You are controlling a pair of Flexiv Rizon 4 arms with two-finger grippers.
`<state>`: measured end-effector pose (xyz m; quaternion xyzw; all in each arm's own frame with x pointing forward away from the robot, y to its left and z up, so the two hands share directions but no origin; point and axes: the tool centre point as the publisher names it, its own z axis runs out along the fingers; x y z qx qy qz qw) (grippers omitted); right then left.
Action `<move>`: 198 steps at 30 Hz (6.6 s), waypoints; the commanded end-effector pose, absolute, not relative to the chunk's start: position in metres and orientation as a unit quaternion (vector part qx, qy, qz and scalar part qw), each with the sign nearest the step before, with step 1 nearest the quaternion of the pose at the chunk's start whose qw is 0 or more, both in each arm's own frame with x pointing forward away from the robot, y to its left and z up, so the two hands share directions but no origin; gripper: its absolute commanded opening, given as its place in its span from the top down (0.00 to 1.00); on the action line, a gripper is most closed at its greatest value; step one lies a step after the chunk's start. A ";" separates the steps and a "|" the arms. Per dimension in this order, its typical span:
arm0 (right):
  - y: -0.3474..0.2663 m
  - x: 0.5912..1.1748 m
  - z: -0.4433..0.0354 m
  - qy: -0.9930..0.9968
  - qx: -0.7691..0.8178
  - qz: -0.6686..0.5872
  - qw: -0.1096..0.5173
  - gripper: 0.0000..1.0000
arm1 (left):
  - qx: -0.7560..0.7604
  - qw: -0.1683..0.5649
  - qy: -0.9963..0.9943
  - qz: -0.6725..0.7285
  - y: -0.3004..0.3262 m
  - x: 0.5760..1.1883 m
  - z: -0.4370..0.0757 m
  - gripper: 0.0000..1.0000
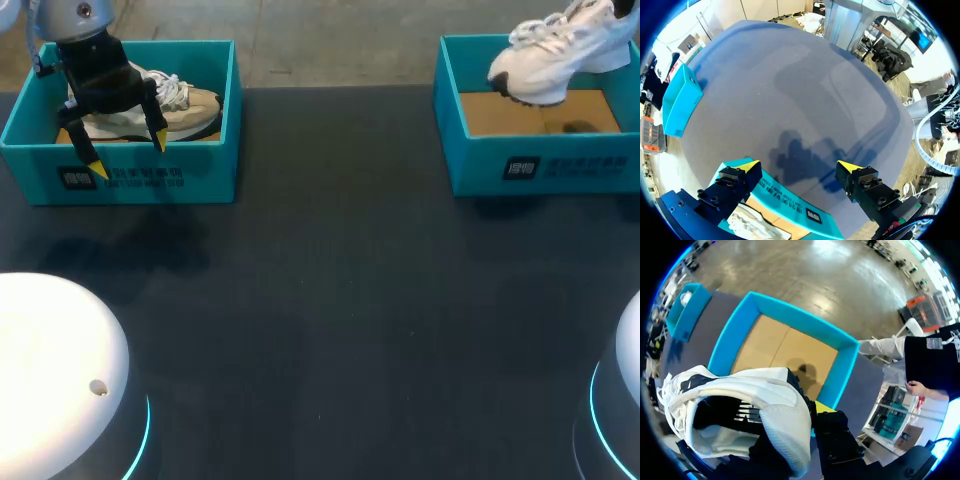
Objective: Take the shoe out of the shoebox, open the shoe tongue, remove and reinsert the insole, then place the shoe into the shoebox
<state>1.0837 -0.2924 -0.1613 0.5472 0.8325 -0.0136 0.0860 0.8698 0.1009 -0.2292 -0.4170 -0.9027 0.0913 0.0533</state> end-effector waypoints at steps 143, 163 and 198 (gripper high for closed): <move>-0.343 1.060 -0.298 0.637 0.752 -0.081 0.150 1.00 | -0.417 0.054 -0.903 0.090 0.101 0.870 -0.229 0.00; -0.348 1.064 -0.318 0.643 0.750 -0.078 0.132 1.00 | -0.417 0.054 -0.903 0.090 0.101 0.870 -0.229 0.00; -0.345 1.045 -0.350 0.641 0.755 -0.088 0.106 1.00 | -0.417 0.054 -0.903 0.090 0.101 0.870 -0.229 0.00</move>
